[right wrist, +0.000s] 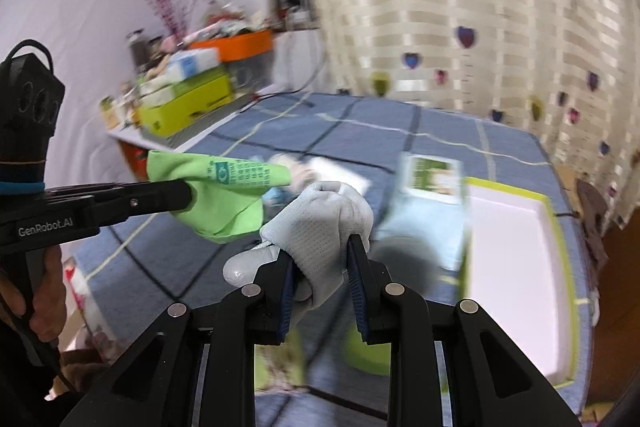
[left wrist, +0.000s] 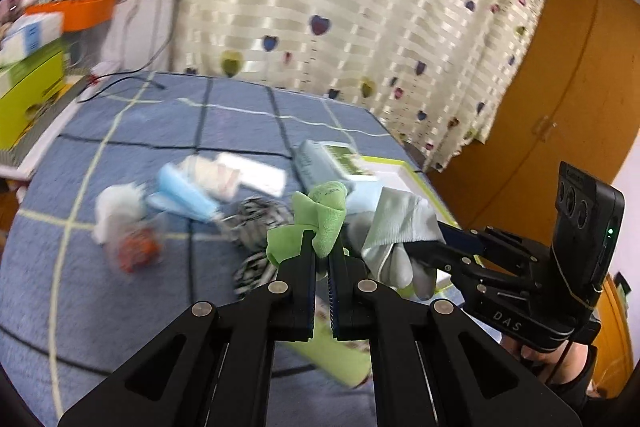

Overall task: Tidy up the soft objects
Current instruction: 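Carry the green cloth and grey sock over the white tray box, then open both tools to drop the cloth and sock into the tray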

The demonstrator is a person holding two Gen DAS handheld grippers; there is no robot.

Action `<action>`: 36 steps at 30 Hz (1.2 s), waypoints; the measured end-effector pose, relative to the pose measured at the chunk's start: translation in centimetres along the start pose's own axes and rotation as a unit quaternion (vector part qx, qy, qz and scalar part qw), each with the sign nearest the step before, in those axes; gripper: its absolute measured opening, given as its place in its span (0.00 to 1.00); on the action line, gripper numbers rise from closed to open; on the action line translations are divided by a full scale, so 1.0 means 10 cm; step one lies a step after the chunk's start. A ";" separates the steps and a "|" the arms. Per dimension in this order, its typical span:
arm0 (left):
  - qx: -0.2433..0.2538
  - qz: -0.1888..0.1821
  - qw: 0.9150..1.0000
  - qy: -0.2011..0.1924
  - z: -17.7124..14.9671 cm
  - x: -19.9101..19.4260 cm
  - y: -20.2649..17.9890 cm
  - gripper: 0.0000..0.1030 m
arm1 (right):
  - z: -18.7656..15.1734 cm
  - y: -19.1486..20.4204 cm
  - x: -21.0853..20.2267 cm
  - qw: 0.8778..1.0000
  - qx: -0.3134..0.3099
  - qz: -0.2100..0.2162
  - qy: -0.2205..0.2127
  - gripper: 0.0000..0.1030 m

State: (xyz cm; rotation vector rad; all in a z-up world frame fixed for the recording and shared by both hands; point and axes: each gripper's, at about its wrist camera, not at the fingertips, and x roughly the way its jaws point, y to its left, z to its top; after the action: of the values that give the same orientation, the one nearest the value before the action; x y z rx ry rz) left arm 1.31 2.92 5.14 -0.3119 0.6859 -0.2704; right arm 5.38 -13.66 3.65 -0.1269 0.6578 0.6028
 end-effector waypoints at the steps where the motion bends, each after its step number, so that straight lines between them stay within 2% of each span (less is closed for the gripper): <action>1: 0.007 -0.004 1.000 0.003 0.04 0.06 -0.09 0.05 | -0.01 -0.09 -0.04 1.000 0.006 -0.006 -0.003 0.23; 11: 0.058 -0.046 0.997 0.027 0.26 0.54 -0.79 0.05 | -0.18 -0.91 -0.26 0.996 0.063 -0.063 -0.011 0.23; 19: 0.088 -0.064 0.993 0.055 0.37 0.92 -1.18 0.05 | -0.34 -1.27 -0.30 0.993 0.089 -0.080 -0.004 0.23; 30: 0.104 -0.066 0.988 0.092 0.37 1.40 -1.48 0.05 | -0.54 -1.75 -0.19 0.988 0.120 -0.096 0.021 0.23; 36: 0.115 -0.048 0.985 0.117 0.35 1.67 -1.55 0.05 | -0.61 -1.89 -0.04 0.986 0.125 -0.102 0.040 0.23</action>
State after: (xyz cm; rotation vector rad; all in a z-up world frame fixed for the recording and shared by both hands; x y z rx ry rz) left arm 13.84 -16.44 3.84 -0.0923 0.8638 -0.4790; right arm 12.56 -31.20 -2.37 0.0165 0.7832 0.3164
